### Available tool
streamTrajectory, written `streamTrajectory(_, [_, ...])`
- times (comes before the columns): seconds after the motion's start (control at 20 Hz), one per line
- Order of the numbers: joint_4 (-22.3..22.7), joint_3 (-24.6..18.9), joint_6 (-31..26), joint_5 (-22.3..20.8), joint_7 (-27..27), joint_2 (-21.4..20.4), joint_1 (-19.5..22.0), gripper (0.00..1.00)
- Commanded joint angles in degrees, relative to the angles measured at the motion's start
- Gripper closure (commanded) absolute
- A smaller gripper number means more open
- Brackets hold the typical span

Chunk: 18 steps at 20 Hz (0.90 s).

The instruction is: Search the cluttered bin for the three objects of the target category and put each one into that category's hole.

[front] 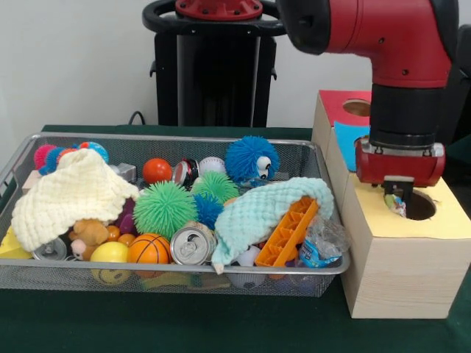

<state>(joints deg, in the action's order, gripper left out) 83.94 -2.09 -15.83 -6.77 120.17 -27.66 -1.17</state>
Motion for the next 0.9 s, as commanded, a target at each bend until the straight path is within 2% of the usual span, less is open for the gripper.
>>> streamTrajectory(0.05, [5.4,-6.3,4.5,-5.4,-0.6,9.1,4.8,1.00])
streamTrajectory(0.55, [0.0,-2.9,2.4,-2.9,2.4,10.5,0.6,1.00])
streamTrajectory(0.9, [0.0,-0.5,0.2,-2.1,3.4,8.8,-1.7,1.00])
